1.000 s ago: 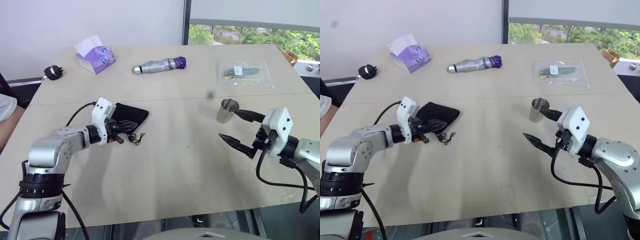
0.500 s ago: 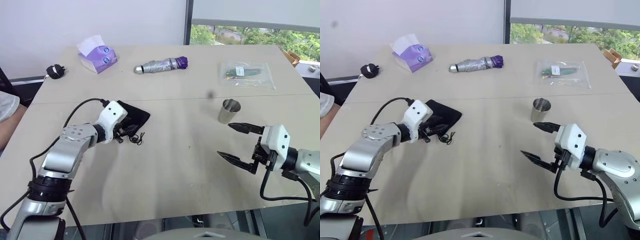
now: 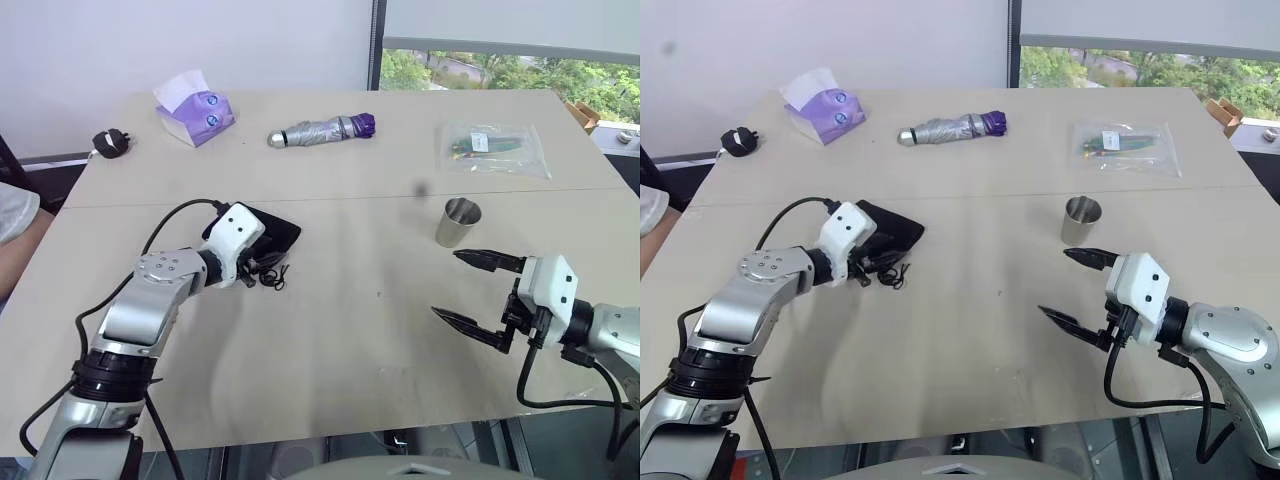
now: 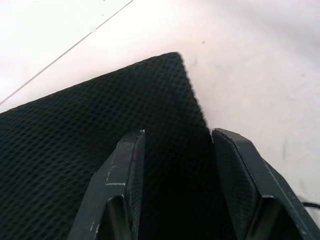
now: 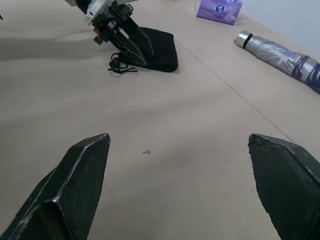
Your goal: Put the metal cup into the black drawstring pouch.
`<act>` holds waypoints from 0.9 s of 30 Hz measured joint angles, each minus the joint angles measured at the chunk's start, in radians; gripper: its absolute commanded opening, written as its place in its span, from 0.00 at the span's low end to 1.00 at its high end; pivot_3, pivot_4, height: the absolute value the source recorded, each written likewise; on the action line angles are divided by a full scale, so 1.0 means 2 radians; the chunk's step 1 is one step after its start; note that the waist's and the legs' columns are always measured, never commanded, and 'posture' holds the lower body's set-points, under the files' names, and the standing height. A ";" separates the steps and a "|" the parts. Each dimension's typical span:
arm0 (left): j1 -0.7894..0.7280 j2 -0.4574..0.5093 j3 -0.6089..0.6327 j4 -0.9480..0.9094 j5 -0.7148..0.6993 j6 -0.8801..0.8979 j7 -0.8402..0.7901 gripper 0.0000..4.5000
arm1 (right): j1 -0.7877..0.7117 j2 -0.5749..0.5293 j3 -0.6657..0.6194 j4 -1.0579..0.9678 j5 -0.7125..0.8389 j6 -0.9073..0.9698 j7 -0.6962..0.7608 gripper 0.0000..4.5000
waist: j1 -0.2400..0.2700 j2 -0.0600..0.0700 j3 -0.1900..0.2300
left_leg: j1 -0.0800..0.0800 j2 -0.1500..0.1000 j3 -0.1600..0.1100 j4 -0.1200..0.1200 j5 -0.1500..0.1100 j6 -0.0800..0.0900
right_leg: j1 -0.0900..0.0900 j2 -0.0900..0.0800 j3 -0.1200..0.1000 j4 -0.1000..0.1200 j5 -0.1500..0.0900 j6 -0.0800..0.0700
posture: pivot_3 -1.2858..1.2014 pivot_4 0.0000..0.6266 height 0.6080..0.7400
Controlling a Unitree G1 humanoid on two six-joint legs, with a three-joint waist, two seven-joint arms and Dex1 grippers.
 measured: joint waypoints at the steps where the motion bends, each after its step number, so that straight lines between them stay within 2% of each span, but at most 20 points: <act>1: 0.000 0.000 0.000 -0.003 0.003 0.000 0.000 0.48 | 0.000 0.000 0.000 0.000 0.000 0.000 -0.001 1.00 | 0.000 0.000 0.000 | 0.000 0.000 0.000 0.000 0.000 0.000 | 0.000 0.000 0.000 0.000 0.000 0.000 | 0.52 0.24 1.00; 10: 0.000 0.000 -0.010 -0.006 0.034 -0.008 0.010 0.48 | 0.002 0.000 0.001 -0.006 -0.001 0.009 -0.010 1.00 | 0.000 0.000 0.000 | 0.000 0.000 0.000 0.000 0.000 0.000 | 0.000 0.000 0.000 0.000 0.000 0.000 | 0.52 0.24 1.00; 13: 0.000 -0.001 -0.010 -0.004 0.039 -0.010 0.009 0.33 | 0.002 0.000 0.003 -0.008 -0.001 0.010 -0.012 1.00 | 0.000 0.000 0.000 | 0.000 0.000 0.000 0.000 0.000 0.000 | 0.000 0.000 0.000 0.000 0.000 0.000 | 0.52 0.24 1.00; 16: 0.000 -0.001 -0.010 0.002 0.042 -0.015 0.008 0.01 | 0.002 0.000 0.004 -0.009 -0.001 0.010 -0.014 1.00 | 0.000 0.000 0.000 | 0.000 0.000 0.000 0.000 0.000 0.000 | 0.000 0.000 0.000 0.000 0.000 0.000 | 0.52 0.24 1.00; 21: -0.007 -0.003 -0.008 0.016 0.038 -0.021 -0.002 0.00 | 0.002 0.002 0.005 -0.009 -0.001 0.012 -0.022 1.00 | 0.000 0.000 0.000 | 0.000 0.000 0.000 0.000 0.000 0.000 | 0.000 0.000 0.000 0.001 0.000 0.000 | 0.52 0.24 1.00; 27: -0.035 -0.025 0.041 0.035 -0.040 0.056 -0.024 0.00 | -0.009 0.006 0.006 -0.009 -0.001 0.024 -0.034 1.00 | -0.001 0.000 0.000 | 0.000 0.000 0.000 0.001 0.000 0.000 | 0.000 0.000 0.000 0.002 0.000 0.001 | 0.52 0.24 1.00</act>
